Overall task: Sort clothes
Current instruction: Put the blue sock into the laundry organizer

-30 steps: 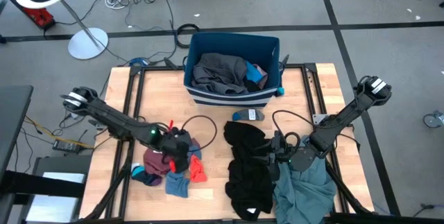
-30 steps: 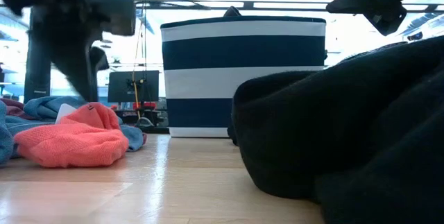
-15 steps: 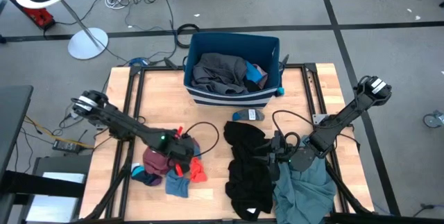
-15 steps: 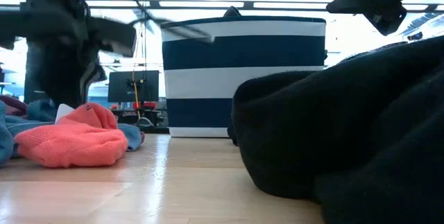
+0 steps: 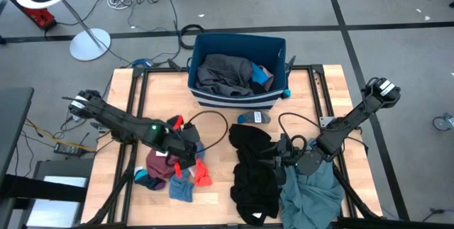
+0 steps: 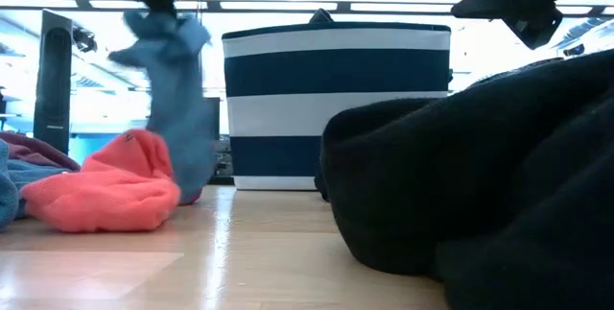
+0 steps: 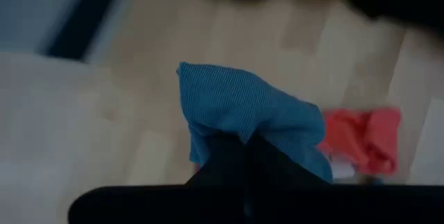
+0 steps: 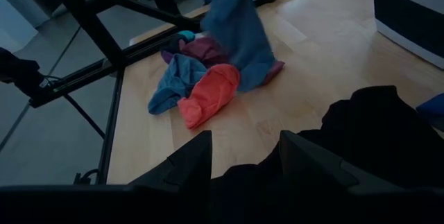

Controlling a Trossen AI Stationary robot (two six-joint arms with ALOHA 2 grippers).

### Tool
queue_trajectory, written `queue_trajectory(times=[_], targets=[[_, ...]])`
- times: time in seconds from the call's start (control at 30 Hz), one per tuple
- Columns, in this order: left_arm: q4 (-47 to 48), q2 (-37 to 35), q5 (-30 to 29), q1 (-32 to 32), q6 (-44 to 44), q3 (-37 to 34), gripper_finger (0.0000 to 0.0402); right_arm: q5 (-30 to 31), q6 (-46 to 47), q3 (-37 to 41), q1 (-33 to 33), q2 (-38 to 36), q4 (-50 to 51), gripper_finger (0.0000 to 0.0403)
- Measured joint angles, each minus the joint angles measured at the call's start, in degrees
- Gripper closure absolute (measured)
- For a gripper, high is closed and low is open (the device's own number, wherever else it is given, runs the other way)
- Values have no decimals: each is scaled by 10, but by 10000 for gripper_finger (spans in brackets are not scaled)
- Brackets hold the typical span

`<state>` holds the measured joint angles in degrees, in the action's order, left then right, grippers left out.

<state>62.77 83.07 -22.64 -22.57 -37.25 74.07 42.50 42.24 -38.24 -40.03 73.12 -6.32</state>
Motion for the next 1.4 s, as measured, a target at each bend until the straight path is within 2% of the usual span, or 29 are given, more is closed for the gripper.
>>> queue_trajectory(times=[0.13, 0.33, 0.47, 0.63, 0.8, 0.93, 1.23, 1.4], targets=[[50, 0, -39, 14, 30, 89, 401, 0, 0, 0, 0, 0, 0, 233], [55, 0, -82, 55, 113, 210, 401, 0, 0, 0, 0, 0, 0, 233], [25, 1, -90, 98, 178, 271, 401, 0, 0, 0, 0, 0, 0, 233], [-61, 0, -87, 158, 268, 323, 401, 0, -3, 0, 0, 0, 0, 233], [-192, 0, -41, 229, 348, 336, 401, 0, -4, 0, 0, 0, 0, 233], [-266, 11, 27, 294, 371, 336, 401, 0, -4, 0, 0, 0, 0, 233], [-339, 78, 181, 414, 360, 336, 400, 0, -9, 0, 0, 0, 4, 233], [-350, 122, 192, 429, 353, 335, 382, 0, -15, 0, 0, 0, 4, 233]])
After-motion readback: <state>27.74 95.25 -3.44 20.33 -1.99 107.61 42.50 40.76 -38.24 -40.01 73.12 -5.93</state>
